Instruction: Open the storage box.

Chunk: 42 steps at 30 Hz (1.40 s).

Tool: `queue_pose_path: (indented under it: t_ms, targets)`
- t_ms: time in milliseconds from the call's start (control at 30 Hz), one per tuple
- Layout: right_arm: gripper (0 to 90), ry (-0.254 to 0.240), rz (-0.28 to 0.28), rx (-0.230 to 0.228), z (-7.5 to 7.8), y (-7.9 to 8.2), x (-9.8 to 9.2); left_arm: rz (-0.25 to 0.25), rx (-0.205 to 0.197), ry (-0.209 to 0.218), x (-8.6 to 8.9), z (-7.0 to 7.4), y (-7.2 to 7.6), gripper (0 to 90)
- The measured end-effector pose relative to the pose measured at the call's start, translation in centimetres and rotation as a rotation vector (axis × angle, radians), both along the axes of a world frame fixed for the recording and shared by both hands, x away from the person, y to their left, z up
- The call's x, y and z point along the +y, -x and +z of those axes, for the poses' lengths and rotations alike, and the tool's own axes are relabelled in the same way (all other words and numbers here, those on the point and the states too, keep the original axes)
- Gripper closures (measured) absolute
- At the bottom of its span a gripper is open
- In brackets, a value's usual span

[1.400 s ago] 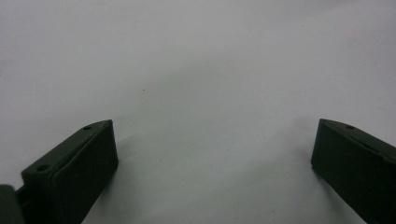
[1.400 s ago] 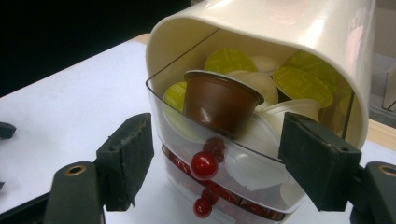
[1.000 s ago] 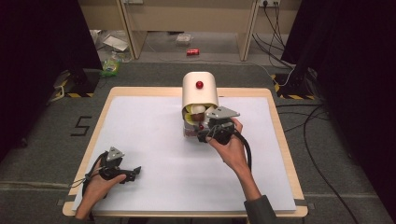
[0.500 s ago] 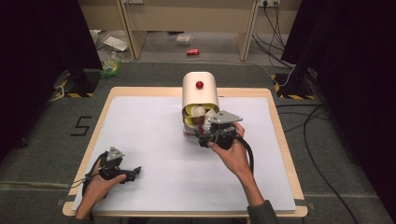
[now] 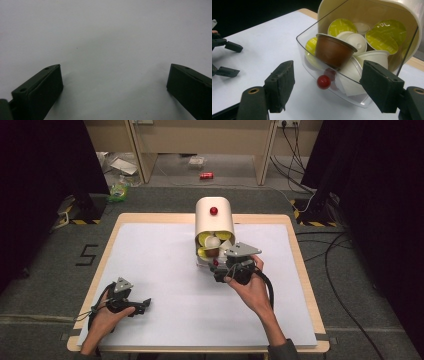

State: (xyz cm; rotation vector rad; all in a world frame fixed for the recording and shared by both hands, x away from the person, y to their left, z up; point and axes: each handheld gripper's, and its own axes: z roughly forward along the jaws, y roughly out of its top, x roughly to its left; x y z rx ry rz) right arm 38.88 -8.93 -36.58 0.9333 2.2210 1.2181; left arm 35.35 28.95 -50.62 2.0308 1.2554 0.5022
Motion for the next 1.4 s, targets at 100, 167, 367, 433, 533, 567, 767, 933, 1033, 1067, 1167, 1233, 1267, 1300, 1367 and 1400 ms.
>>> queue_pose_path:
  t_ms: [100,167,367,433,533,567,767,933,1033,1067,1167,1233,1267,1300,1367,1400]
  targets:
    - [27.8,-0.006,0.005,-0.001,-0.1,0.4,-0.2,0.001,0.0,0.0,0.0,0.0,0.0,0.0]
    - [27.8,-0.011,0.006,-0.003,-0.1,0.6,-0.2,0.0,0.0,0.0,0.0,0.0,0.0,0.0]
    - [27.9,-0.009,0.007,-0.003,-0.2,0.9,-0.3,0.0,0.0,0.001,0.0,0.0,0.0,0.0]
    - [27.8,-0.005,0.008,-0.005,-0.2,1.0,-0.3,0.0,0.0,0.0,0.0,0.0,0.0,0.0]
    - [27.8,-0.002,0.01,-0.008,-0.3,1.2,-0.2,0.0,0.0,0.001,0.0,0.0,0.0,0.0]
    - [27.8,-0.002,0.01,-0.008,-0.3,1.2,-0.2,0.0,0.0,0.001,0.0,0.0,0.0,0.0]
    - [27.9,-0.002,0.015,-0.009,-0.4,1.6,-0.3,0.0,0.0,0.0,0.0,0.0,0.0,0.0]
    - [27.9,0.005,0.015,-0.01,-0.5,1.9,-0.3,0.0,0.0,0.001,0.0,0.0,0.0,0.0]
    - [27.9,0.007,0.012,-0.008,-0.5,2.0,-0.3,0.0,0.0,0.001,0.0,0.0,0.0,0.0]
    - [27.9,0.01,0.012,-0.008,-0.5,2.0,-0.3,0.0,0.0,0.001,0.0,0.0,0.0,0.0]
    - [27.9,0.012,0.01,-0.012,-0.6,2.1,-0.3,0.0,0.0,0.0,0.0,0.0,0.0,0.0]
    - [27.8,0.011,0.011,-0.011,-0.6,2.2,-0.3,0.0,0.0,0.0,0.0,0.0,0.0,0.0]
    - [27.9,0.011,0.012,-0.011,-0.6,2.2,-0.3,0.0,0.0,0.001,0.0,0.0,0.0,0.0]
    - [27.9,0.013,0.012,-0.01,-0.6,2.2,-0.3,0.0,0.0,0.001,0.0,0.0,0.0,0.0]
    - [27.9,0.016,0.014,-0.009,-0.6,2.3,-0.3,0.0,0.0,0.001,0.0,0.0,0.0,0.0]
    - [27.9,0.016,0.014,-0.008,-0.6,2.3,-0.3,0.0,0.0,0.001,0.0,0.0,0.0,0.0]
